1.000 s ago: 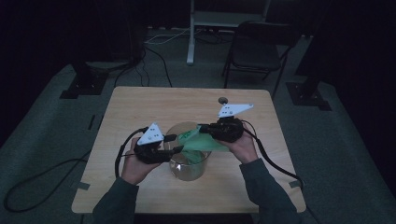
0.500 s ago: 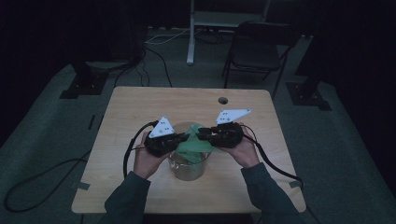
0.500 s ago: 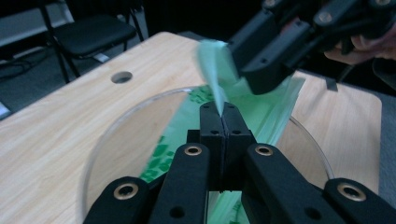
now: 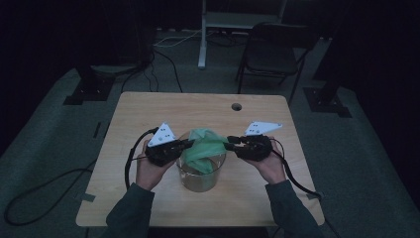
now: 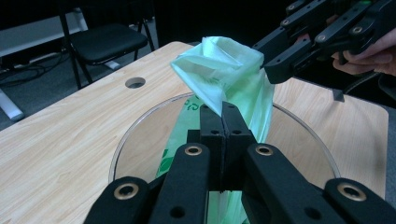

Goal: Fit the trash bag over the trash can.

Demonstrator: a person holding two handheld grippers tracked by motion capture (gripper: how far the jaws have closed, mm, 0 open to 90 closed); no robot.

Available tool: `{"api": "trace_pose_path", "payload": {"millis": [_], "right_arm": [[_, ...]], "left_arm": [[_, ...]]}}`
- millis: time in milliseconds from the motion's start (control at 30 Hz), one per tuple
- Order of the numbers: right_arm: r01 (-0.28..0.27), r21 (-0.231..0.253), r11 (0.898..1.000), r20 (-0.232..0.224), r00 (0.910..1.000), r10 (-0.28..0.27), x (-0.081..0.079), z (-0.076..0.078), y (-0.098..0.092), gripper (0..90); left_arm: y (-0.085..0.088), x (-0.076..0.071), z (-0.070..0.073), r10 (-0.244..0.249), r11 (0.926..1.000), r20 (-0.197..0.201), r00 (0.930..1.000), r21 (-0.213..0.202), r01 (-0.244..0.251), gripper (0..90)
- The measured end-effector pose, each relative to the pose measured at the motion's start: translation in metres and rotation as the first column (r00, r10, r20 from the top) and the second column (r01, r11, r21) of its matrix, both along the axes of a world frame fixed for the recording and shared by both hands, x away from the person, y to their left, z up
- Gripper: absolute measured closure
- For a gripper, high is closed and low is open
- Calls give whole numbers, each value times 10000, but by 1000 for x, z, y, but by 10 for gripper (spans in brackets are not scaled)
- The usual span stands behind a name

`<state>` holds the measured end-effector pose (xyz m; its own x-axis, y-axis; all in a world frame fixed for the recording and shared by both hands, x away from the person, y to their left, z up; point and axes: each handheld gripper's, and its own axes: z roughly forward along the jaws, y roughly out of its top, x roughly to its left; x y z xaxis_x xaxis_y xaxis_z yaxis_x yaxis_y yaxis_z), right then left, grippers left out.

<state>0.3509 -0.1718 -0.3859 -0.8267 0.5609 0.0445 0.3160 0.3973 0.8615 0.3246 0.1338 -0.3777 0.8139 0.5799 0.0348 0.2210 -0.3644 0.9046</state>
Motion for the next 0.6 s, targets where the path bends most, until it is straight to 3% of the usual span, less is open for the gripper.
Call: {"api": "trace_pose_path", "payload": {"millis": [200,300,500,600], "right_arm": [[465,-791,9958,311,9985,-441,-1,-6,0,621],[609,-743,9954,235,9980,-593,2,-8,-1,616],[463,-766,9960,-147,9988,-475,3,-14,-6,835],[452,-825,9956,-102,9989,-462,2,-15,-6,889]], "left_arm": [[2,-1,1,89,10000,79,9999,-37,-89,896],[5,-2,1,167,9998,111,9998,-66,-166,896],[15,-3,-2,361,9991,65,9993,-223,-359,896],[18,-3,-4,480,9985,34,9988,-253,-479,896]]}}
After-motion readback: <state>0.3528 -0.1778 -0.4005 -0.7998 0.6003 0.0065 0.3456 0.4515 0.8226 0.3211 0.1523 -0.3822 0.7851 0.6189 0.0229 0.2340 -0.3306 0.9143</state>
